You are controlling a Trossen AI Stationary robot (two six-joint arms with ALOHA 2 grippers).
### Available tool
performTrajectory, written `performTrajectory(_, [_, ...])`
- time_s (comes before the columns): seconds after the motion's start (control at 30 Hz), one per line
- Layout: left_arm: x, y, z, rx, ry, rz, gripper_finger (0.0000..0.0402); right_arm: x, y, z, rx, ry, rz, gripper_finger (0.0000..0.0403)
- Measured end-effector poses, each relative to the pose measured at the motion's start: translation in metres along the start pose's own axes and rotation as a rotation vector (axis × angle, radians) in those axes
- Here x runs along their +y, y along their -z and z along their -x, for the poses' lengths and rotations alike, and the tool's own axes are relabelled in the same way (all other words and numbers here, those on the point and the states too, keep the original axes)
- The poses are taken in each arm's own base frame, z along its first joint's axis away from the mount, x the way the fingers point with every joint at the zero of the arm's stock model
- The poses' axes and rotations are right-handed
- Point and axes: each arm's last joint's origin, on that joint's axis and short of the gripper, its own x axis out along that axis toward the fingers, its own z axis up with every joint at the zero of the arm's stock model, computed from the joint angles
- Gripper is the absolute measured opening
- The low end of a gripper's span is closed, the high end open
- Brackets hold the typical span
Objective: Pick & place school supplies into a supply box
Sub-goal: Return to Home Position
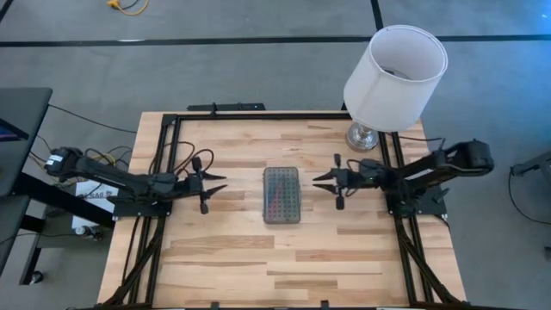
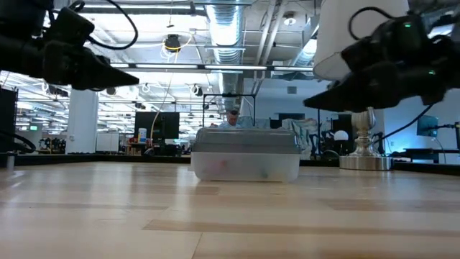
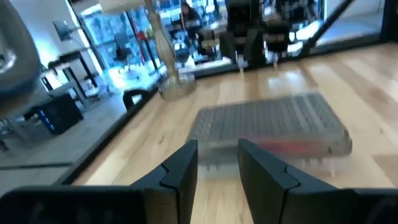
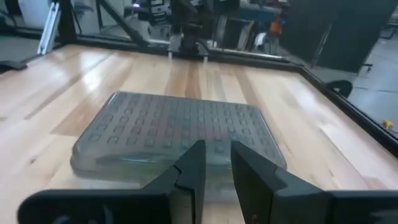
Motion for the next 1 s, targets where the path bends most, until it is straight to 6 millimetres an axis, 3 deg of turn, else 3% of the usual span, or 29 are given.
performTrajectory(0.2, [0.003,-0.005,0.004,-0.041,-0.012,-0.004,0.0110,0.005,0.015,0.024,-0.028,0.011,-0.020,0.0071])
performTrajectory(0.47, [0.004,-0.002,0.008,-0.012,-0.004,-0.011,0.0110,0.005,0.015,0.026,-0.032,0.016,0.012,0.0071])
performTrajectory(0.8, [0.001,0.001,0.013,0.013,0.031,0.006,0.0109,0.008,-0.004,0.035,-0.160,0.015,0.100,0.0071])
performTrajectory(1.0, [0.003,0.000,0.016,0.012,-0.018,-0.008,0.0109,0.012,-0.010,0.045,-0.150,0.028,0.104,0.0071])
